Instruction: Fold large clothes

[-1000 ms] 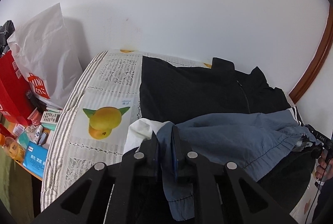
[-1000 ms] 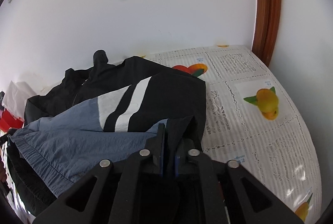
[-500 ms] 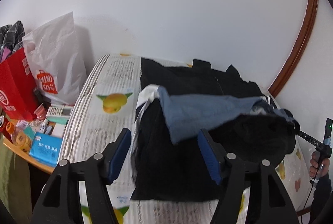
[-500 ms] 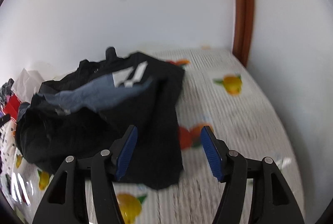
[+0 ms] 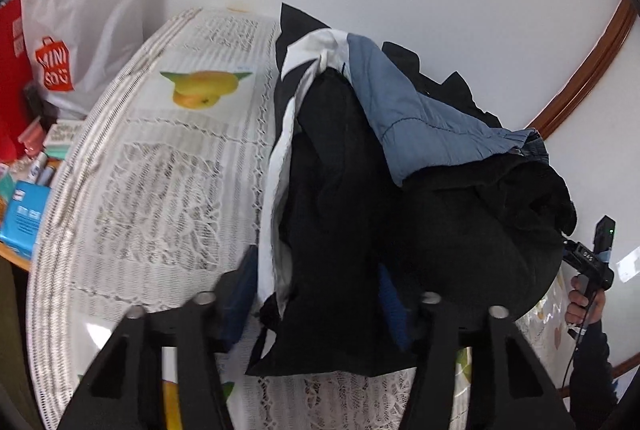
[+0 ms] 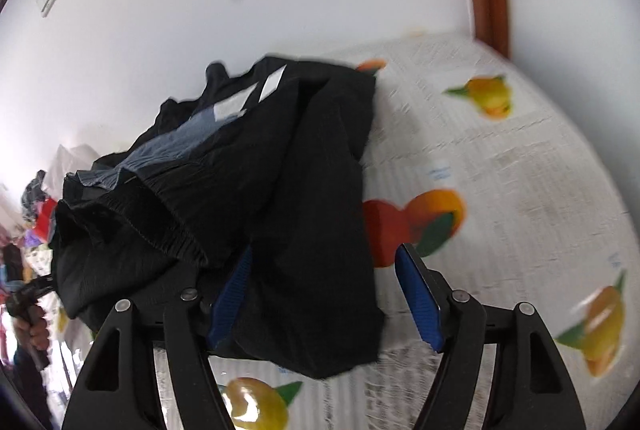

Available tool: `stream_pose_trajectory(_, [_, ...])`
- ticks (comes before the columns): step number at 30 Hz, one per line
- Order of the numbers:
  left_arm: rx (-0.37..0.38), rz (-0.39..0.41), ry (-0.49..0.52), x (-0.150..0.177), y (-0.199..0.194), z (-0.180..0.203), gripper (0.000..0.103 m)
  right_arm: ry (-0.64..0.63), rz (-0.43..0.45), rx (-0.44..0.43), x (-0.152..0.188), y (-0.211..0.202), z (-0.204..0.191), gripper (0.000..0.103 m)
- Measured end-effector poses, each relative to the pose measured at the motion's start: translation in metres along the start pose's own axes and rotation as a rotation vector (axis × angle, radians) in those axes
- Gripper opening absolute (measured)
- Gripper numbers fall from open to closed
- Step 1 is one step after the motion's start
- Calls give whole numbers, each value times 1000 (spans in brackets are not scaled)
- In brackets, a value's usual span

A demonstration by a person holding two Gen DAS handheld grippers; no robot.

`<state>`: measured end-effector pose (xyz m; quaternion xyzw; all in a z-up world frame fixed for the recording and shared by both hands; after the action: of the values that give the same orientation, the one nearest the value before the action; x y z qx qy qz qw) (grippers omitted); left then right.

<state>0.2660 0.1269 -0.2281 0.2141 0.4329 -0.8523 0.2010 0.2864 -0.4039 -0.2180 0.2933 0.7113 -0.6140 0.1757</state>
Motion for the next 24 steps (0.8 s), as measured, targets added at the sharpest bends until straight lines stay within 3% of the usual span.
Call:
stream_pose_trajectory(1, [9,-4,-1,2,1,2,26,-24,-17,-8,3,3,-6,41])
stream_pose_trajectory(4, [-7,1,33,7,-4,11,14,-75,-15,-1,11,-3,-19,21])
stream_pose_trajectory(11, [-52,-12,65,41,-33,23,13,-153,-31,9,41,-36,-20,18])
stream_pose_trajectory(20, [-71,-26,79,104,-73,36,13,-160,-27,25,94,-77,-5,18])
stream_pose_trajectory(23, [-85,-25,92,117,-79,41,14,-156,-25,52,105,-86,-1,22])
stream_pose_trajectory(24, [-90,-27,91,117,-80,40,16,-157,-22,75,107,-91,-1,29])
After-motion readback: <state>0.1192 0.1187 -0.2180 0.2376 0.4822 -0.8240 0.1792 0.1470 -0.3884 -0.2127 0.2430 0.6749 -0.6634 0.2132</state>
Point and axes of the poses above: each gripper's, at about its wrist camera, not at the fingertips, and y roughly the way its jaws point, z to its right, x to its underside, the point moved 5 cm from there along y, roughly the way its jaws point, and after that the axes turned 11 degrees about x, right-handed, at the moved point
